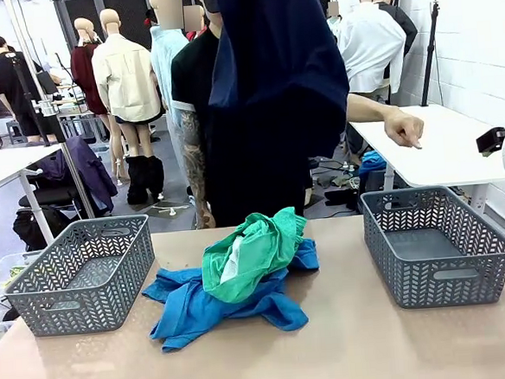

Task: Sort the tops and bottoms.
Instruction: Sort the clothes according to human instructions.

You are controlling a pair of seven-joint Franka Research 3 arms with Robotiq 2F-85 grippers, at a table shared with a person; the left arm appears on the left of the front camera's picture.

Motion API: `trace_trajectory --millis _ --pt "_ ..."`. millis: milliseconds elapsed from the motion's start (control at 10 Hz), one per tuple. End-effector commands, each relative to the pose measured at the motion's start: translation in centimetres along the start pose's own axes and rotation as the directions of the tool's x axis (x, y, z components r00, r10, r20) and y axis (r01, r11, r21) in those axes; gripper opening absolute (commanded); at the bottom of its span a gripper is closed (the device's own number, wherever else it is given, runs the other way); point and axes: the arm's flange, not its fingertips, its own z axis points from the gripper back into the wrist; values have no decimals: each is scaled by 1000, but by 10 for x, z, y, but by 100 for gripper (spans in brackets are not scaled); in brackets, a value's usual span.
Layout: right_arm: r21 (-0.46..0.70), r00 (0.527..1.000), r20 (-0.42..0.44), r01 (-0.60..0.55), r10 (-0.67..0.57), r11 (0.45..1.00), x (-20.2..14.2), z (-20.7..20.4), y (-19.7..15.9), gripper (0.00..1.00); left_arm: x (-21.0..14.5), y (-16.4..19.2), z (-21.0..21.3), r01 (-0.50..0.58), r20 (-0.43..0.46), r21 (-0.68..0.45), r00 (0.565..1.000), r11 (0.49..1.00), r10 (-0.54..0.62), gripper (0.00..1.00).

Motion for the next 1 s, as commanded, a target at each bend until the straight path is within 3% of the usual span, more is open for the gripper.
trace_trajectory --millis 0,900 --pt "-5 1000 -9 1 -1 1000 -1 -1 1 100 -2 2 4 -4 10 8 1000 1000 4 0" --pt "-5 1000 -9 1 -1 1000 -1 -1 1 100 -2 2 4 -4 10 8 1000 1000 4 0"
